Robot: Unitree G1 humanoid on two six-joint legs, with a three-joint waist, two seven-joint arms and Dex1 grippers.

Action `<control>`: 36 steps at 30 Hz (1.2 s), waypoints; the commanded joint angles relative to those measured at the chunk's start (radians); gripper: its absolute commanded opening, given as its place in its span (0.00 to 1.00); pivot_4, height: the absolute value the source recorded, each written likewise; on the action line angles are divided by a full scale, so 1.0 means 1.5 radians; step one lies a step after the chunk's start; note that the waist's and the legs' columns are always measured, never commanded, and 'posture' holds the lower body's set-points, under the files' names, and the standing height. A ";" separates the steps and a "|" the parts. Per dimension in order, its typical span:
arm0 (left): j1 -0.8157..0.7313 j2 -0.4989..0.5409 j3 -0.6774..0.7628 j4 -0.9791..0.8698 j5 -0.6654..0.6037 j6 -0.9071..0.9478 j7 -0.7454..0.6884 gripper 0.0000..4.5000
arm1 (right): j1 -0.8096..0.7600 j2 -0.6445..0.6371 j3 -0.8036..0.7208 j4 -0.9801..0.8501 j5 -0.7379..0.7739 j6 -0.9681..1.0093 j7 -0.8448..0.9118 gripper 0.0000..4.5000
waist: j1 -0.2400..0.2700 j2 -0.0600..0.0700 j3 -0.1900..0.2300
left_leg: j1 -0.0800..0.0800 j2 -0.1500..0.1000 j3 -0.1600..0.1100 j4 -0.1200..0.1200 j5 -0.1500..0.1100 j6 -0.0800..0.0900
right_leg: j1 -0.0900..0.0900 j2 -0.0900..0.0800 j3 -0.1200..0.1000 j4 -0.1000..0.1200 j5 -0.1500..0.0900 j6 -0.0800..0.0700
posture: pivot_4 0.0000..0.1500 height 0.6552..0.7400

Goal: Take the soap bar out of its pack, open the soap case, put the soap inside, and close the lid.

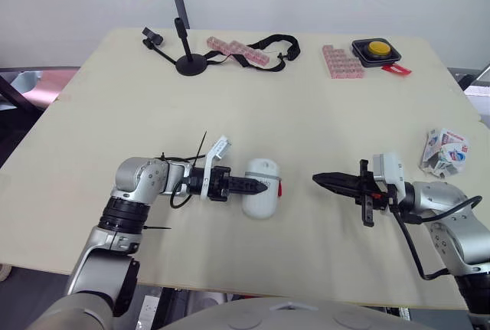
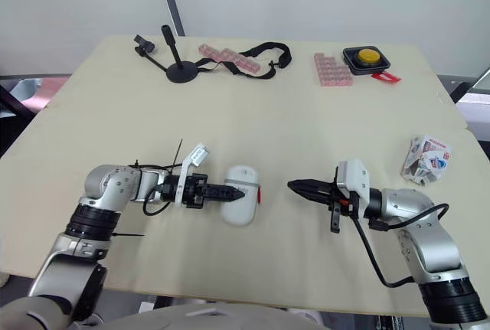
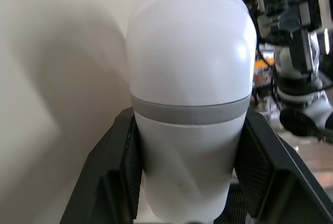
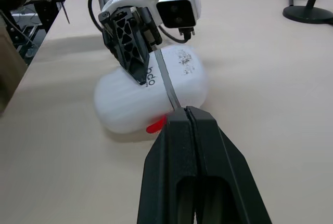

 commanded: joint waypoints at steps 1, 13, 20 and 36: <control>0.003 0.014 -0.026 0.018 0.032 -0.002 0.009 0.42 | 0.005 -0.011 -0.002 -0.026 0.011 0.004 0.011 0.01 | 0.000 0.000 0.000 | 0.000 0.000 0.000 0.000 0.000 0.000 | 0.001 0.000 0.000 -0.001 0.000 0.000 | 1.00 0.99; -0.011 0.002 -0.020 0.053 0.039 0.016 0.028 0.42 | 0.001 -0.009 0.001 -0.020 0.003 -0.017 0.015 0.84 | 0.001 0.000 0.000 | 0.005 -0.001 0.000 -0.005 0.000 0.000 | 0.006 -0.001 -0.001 -0.006 0.000 0.000 | 1.00 0.99; -0.015 0.011 -0.025 0.050 0.053 -0.015 0.017 1.00 | -0.004 -0.005 0.003 -0.020 0.007 -0.014 0.009 1.00 | 0.002 0.000 0.000 | 0.011 -0.002 0.000 -0.012 0.001 -0.002 | 0.013 -0.001 -0.002 -0.011 0.000 0.000 | 1.00 0.99; -0.003 0.164 -0.052 0.002 0.090 -0.156 -0.088 1.00 | -0.003 -0.009 -0.022 0.021 0.010 -0.016 0.002 1.00 | -0.009 0.001 0.001 | 0.011 -0.004 -0.001 -0.020 0.005 -0.003 | 0.013 -0.002 -0.003 -0.015 0.001 0.001 | 1.00 0.99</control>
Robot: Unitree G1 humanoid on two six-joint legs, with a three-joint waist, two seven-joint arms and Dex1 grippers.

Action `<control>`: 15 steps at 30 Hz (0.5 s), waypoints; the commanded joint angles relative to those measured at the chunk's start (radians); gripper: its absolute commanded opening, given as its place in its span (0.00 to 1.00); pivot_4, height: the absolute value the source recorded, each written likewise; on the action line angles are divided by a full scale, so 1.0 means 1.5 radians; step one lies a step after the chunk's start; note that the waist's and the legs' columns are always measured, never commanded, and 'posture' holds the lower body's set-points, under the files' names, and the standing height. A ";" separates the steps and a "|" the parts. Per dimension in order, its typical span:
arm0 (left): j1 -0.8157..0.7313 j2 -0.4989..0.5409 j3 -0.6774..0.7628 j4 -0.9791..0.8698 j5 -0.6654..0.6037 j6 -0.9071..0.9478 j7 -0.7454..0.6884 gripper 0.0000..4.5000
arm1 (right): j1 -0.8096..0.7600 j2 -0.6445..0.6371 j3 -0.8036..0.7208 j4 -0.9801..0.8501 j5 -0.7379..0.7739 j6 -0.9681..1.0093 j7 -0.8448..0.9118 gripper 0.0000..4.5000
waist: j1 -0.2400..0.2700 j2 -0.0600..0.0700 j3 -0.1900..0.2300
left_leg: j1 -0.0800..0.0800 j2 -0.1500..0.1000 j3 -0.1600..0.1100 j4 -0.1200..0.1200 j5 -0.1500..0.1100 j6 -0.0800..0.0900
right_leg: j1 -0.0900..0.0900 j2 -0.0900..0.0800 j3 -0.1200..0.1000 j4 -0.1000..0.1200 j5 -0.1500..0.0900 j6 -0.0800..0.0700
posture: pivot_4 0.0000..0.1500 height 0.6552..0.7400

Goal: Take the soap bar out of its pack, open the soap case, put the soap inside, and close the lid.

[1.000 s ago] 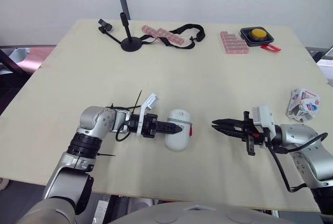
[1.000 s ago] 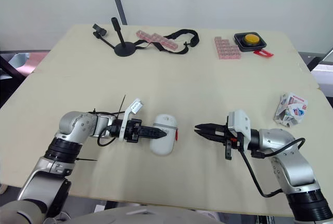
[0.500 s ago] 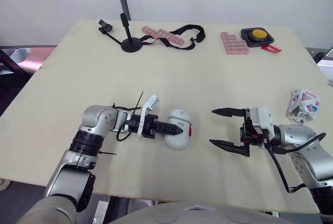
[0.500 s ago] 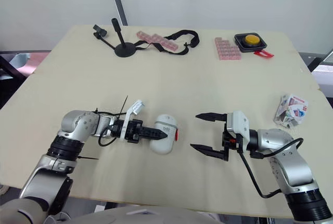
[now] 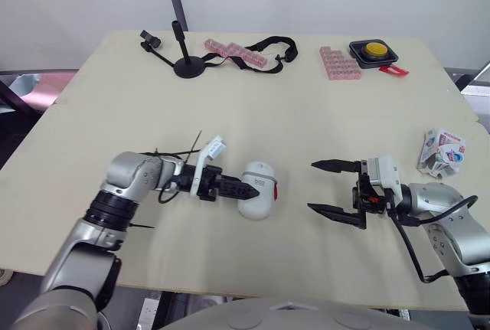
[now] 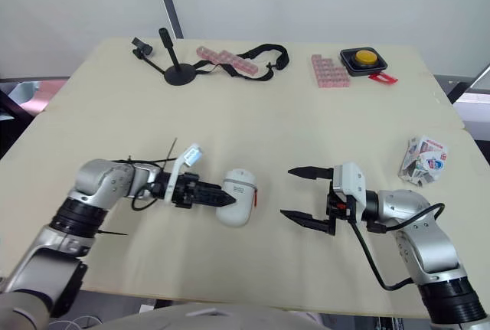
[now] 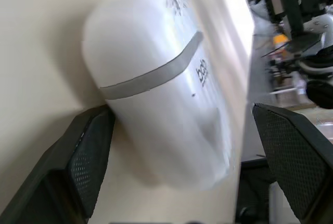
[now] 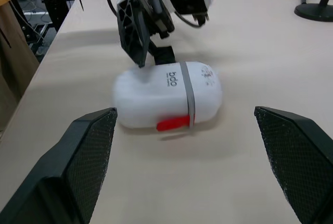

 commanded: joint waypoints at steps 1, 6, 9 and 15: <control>0.016 0.052 0.011 -0.001 0.061 -0.082 -0.022 1.00 | 0.003 -0.006 -0.039 0.008 0.011 -0.010 -0.005 1.00 | 0.001 0.000 0.000 | 0.000 0.000 0.000 0.000 0.000 0.000 | 0.000 0.000 0.000 -0.001 0.000 0.000 | 1.00 0.99; 0.049 0.074 0.041 -0.016 0.142 -0.300 -0.046 1.00 | 0.031 0.004 -0.055 0.037 -0.004 -0.034 -0.015 1.00 | 0.007 0.001 0.001 | -0.001 0.000 -0.001 -0.001 0.000 0.000 | -0.001 0.000 -0.002 -0.003 0.000 0.000 | 1.00 0.99; 0.100 0.061 0.062 -0.004 0.226 -0.497 -0.016 1.00 | 0.059 0.024 -0.066 0.051 -0.019 -0.072 -0.038 1.00 | 0.012 0.000 0.002 | -0.003 0.000 -0.001 -0.001 -0.001 0.000 | -0.001 0.001 -0.004 -0.004 0.000 0.000 | 1.00 0.99; 0.203 0.010 0.128 -0.026 0.297 -0.679 0.090 1.00 | 0.118 0.074 -0.111 0.085 -0.034 -0.137 -0.104 1.00 | 0.012 -0.001 0.003 | -0.005 0.000 -0.003 0.001 -0.002 0.001 | -0.002 0.000 -0.009 -0.004 0.000 0.001 | 1.00 0.99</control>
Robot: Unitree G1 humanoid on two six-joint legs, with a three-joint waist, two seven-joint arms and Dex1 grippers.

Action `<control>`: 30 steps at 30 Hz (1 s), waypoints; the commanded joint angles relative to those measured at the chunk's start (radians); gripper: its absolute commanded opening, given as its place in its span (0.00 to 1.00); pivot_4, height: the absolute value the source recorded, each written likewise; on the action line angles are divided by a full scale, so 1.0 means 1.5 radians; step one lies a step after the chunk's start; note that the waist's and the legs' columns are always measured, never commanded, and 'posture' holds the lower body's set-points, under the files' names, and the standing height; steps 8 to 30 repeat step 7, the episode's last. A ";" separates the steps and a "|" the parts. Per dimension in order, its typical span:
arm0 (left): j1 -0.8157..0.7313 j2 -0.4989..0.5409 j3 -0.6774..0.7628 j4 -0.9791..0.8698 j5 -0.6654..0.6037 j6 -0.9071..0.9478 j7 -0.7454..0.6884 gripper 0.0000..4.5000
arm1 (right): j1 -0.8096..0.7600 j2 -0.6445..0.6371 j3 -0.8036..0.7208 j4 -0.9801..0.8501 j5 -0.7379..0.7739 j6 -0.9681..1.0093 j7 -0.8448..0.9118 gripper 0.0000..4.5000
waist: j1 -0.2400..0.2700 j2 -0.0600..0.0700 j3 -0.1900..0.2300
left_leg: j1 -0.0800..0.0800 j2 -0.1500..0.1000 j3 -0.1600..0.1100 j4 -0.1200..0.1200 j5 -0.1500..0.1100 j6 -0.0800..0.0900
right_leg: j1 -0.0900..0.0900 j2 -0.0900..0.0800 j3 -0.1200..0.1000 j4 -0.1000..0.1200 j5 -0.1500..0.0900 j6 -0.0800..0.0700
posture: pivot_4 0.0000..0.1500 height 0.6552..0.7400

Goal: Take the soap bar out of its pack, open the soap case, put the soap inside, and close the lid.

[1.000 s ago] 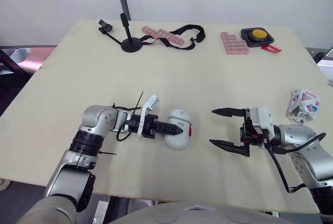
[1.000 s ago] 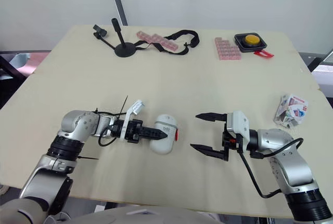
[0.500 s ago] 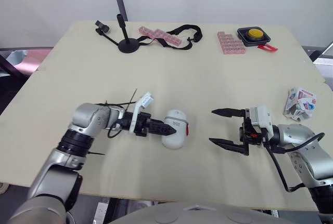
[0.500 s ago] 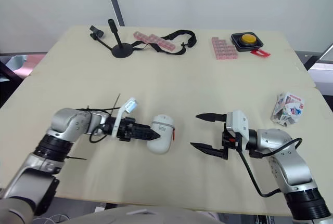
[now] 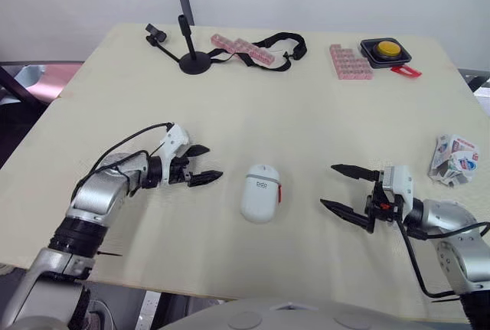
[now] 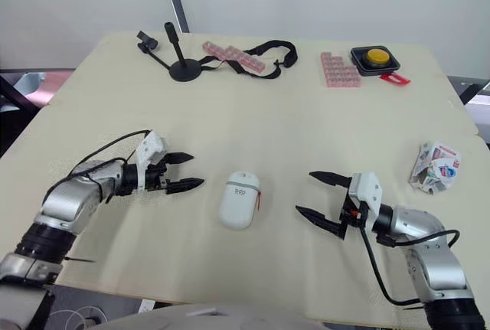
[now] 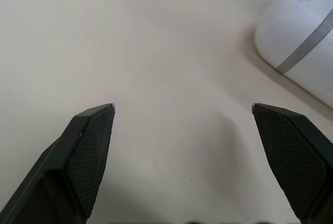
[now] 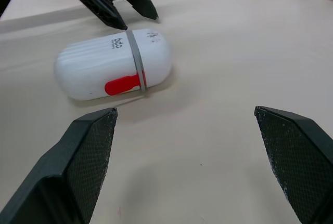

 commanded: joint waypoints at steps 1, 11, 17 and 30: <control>0.048 -0.017 0.051 -0.033 0.040 -0.082 0.074 1.00 | 0.029 0.018 -0.051 0.020 -0.006 -0.049 -0.036 1.00 | -0.003 0.000 0.000 | 0.000 0.000 0.000 0.000 0.000 0.000 | 0.000 -0.001 0.000 0.000 0.000 0.000 | 1.00 0.99; 0.118 -0.044 0.073 -0.077 0.065 -0.103 0.137 1.00 | 0.053 0.020 -0.062 0.045 -0.012 -0.083 -0.033 1.00 | -0.008 -0.002 0.002 | 0.002 0.000 0.000 0.000 0.000 0.000 | 0.000 -0.002 0.000 0.001 0.000 0.000 | 1.00 0.99; 0.118 -0.044 0.073 -0.077 0.065 -0.103 0.137 1.00 | 0.053 0.020 -0.062 0.045 -0.012 -0.083 -0.033 1.00 | -0.008 -0.002 0.002 | 0.002 0.000 0.000 0.000 0.000 0.000 | 0.000 -0.002 0.000 0.001 0.000 0.000 | 1.00 0.99; 0.118 -0.044 0.073 -0.077 0.065 -0.103 0.137 1.00 | 0.053 0.020 -0.062 0.045 -0.012 -0.083 -0.033 1.00 | -0.008 -0.002 0.002 | 0.002 0.000 0.000 0.000 0.000 0.000 | 0.000 -0.002 0.000 0.001 0.000 0.000 | 1.00 0.99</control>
